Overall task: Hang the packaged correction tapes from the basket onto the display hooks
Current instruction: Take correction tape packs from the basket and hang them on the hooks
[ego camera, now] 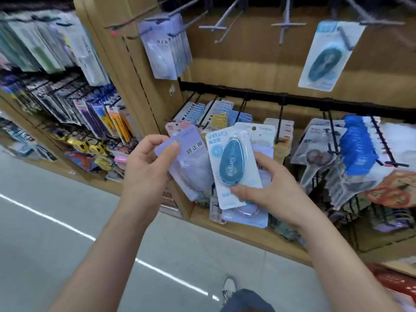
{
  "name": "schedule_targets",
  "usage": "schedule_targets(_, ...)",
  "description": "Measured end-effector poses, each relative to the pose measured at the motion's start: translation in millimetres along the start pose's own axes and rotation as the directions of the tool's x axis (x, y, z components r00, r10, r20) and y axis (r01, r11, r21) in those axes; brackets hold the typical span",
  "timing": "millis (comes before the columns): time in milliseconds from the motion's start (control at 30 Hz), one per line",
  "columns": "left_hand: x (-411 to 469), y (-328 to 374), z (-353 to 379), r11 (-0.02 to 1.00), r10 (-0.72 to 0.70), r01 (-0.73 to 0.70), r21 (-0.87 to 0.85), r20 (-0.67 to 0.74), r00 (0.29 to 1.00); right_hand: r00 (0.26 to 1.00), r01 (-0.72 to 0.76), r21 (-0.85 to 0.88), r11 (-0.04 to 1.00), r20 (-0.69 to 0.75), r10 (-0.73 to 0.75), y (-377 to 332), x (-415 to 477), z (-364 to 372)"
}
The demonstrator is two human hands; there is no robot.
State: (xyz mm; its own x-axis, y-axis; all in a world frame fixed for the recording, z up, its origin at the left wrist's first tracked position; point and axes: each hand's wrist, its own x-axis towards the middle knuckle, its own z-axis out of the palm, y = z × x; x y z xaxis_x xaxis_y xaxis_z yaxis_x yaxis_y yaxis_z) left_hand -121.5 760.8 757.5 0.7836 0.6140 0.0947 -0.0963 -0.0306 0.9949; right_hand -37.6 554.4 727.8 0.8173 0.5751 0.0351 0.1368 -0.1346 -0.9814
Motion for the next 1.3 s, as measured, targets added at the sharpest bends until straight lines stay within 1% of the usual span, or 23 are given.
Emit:
schedule_targets(67,20,-1,9,0.995,-0.021,0.014,-0.104,-0.064,0.998,0.999,0.028,-0.004,1.000,0.015,-0.028,-7,17,2)
schedule_targets(167,49,0,13,0.987,-0.040,0.016,-0.158,-0.145,0.989,0.999,0.039,-0.001,0.999,0.037,-0.039,-14,42,11)
schedule_targets(333,103,12,3,0.993,-0.011,-0.013,-0.121,-0.202,0.979,0.998,0.050,0.026,0.998,0.034,-0.051,-23,85,36)
schedule_targets(500,164,27,-29,0.991,0.045,-0.070,-0.113,-0.213,0.976,0.997,0.067,0.049,0.997,0.031,-0.068,-36,122,64)
schedule_targets(600,195,34,-44,0.989,0.104,-0.122,-0.089,-0.178,0.978,0.997,0.067,0.081,0.994,0.023,-0.069,-43,138,79)
schedule_targets(767,233,41,-55,0.977,0.209,-0.211,-0.015,-0.066,0.976,0.999,0.054,0.106,0.993,-0.002,-0.054,-51,158,99)
schedule_targets(967,255,39,-53,0.969,0.241,-0.237,-0.064,0.046,0.970,0.999,0.035,0.111,0.993,-0.040,-0.031,-53,169,111)
schedule_targets(1033,258,38,-54,0.973,0.220,-0.213,-0.088,0.074,0.973,0.998,0.036,0.108,0.993,-0.052,-0.030,-54,171,114)
schedule_targets(1100,261,37,-54,0.982,0.160,-0.149,-0.115,0.096,0.982,0.998,0.036,0.122,0.992,-0.059,-0.029,-55,174,116)
schedule_targets(1167,266,35,-52,0.991,0.095,-0.084,-0.106,0.105,0.990,0.998,0.033,0.135,0.990,-0.064,-0.024,-54,178,118)
schedule_targets(1300,258,24,-53,0.999,0.015,-0.007,-0.053,0.157,0.987,0.996,0.018,0.125,0.992,-0.087,-0.007,-52,184,122)
